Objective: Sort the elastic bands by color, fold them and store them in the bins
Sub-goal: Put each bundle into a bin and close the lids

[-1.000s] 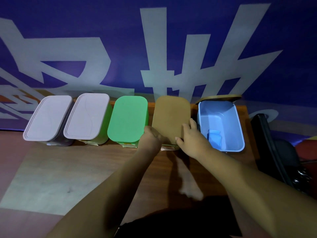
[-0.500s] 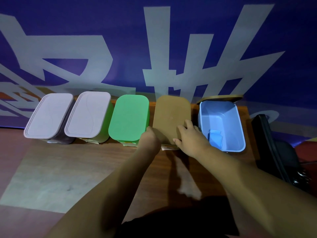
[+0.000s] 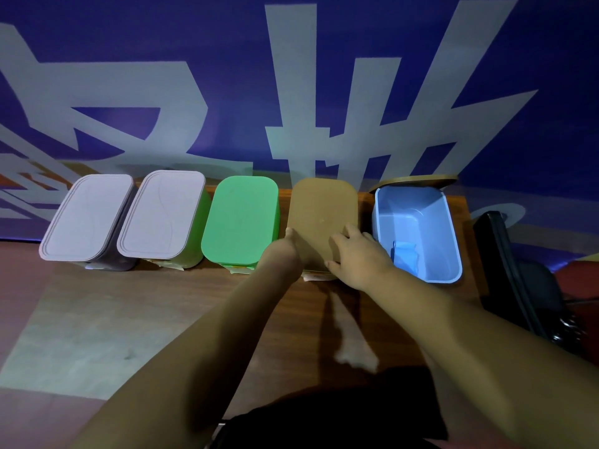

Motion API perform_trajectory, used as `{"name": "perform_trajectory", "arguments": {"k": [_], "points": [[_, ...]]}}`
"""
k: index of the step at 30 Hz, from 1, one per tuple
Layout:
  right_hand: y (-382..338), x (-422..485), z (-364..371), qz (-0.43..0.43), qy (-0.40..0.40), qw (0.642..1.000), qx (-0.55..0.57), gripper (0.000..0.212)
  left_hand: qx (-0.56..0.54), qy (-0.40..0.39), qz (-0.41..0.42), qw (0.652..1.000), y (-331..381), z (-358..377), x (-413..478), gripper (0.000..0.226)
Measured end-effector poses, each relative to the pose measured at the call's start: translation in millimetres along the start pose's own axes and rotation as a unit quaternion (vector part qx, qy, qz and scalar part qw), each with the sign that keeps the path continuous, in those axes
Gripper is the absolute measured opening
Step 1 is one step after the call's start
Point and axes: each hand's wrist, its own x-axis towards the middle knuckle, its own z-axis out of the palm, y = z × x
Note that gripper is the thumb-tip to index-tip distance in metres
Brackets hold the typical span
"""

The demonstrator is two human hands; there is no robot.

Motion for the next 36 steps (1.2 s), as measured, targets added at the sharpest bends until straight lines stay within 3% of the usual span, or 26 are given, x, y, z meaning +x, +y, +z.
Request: {"name": "perform_trajectory", "arguments": {"k": [4,7,9,12,20,25,29,33,36], "points": [[6,-1,0,-0.017,0.002,1.0,-0.022,0.054,0.015,0.0,-0.015,1.0,4,-1,-2,0.07],[13,-2,-1,-0.039,0.018,0.998,-0.044,0.055,0.076,0.073,0.021,0.994,9,1,-3,0.05],[18,-3,-2,-0.051,0.02,0.998,-0.042,0.057,0.083,0.092,0.081,0.989,11,3,1,0.061],[22,-3,-3,-0.06,0.01,0.998,-0.022,0.06,0.07,0.043,0.13,0.988,14,0,7,0.081],[26,3,-6,-0.087,0.0,0.996,-0.026,0.057,0.096,-0.003,0.122,0.988,14,-15,30,0.105],[34,13,-27,-0.101,-0.006,0.994,-0.034,0.045,0.148,0.004,0.087,0.985,39,-18,32,0.074],[65,17,-58,-0.065,0.123,0.99,-0.007,0.027,0.142,0.011,0.103,0.984,75,-18,32,0.066],[113,22,-92,-0.012,0.243,0.97,-0.017,0.03,-0.011,0.036,0.164,0.986,118,-17,38,0.041],[148,27,-102,0.048,0.242,0.969,-0.009,0.046,-0.169,0.041,0.201,0.964,152,-21,37,0.013]]}}
